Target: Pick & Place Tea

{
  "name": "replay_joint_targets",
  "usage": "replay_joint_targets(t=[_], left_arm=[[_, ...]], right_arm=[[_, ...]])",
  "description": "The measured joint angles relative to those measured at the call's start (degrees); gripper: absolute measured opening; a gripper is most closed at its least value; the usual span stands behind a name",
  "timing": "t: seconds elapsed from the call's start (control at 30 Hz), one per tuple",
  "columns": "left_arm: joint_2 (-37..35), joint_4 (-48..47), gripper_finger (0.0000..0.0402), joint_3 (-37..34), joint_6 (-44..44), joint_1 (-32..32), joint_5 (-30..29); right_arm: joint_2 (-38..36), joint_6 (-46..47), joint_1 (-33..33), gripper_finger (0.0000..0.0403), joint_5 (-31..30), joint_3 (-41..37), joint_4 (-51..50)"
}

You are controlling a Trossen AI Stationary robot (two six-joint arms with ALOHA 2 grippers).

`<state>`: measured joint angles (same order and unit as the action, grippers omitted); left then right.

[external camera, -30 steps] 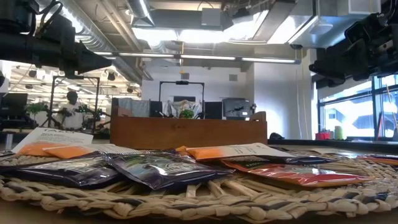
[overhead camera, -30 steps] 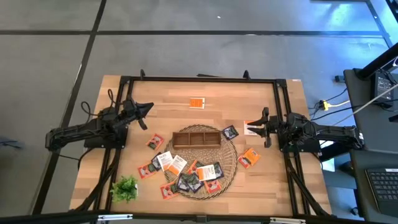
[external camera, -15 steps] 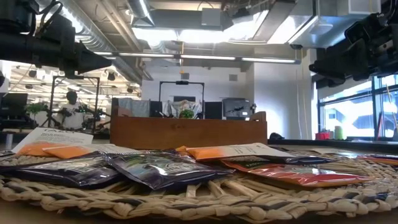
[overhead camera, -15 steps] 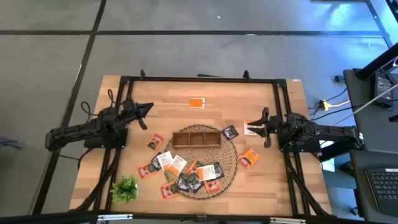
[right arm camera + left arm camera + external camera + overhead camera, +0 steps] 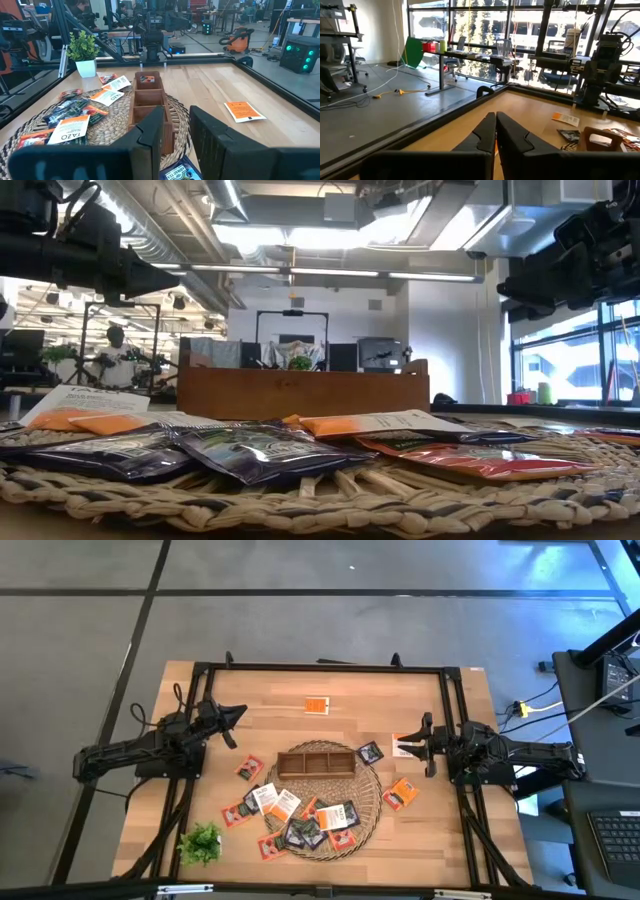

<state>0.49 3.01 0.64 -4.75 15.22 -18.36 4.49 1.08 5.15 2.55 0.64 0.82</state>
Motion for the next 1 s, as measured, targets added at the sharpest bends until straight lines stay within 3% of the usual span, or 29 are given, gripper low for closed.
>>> replay_joint_targets(t=[0.23, 0.6, 1.0], left_arm=[[0.00, -0.01, 0.0011, -0.01, 0.00, -0.01, 0.00], [0.00, 0.00, 0.0013, -0.01, 0.04, 0.01, -0.04], [0.00, -0.02, 0.0011, 0.00, -0.19, 0.01, -0.07]], right_arm=[[-0.02, 0.49, 0.00, 0.0097, 0.02, -0.02, 0.85], [-0.02, 15.13, 0.00, 0.0097, -2.97, 0.00, 1.15], [-0.02, 14.92, -0.01, 0.0097, -3.10, 0.00, 2.32]])
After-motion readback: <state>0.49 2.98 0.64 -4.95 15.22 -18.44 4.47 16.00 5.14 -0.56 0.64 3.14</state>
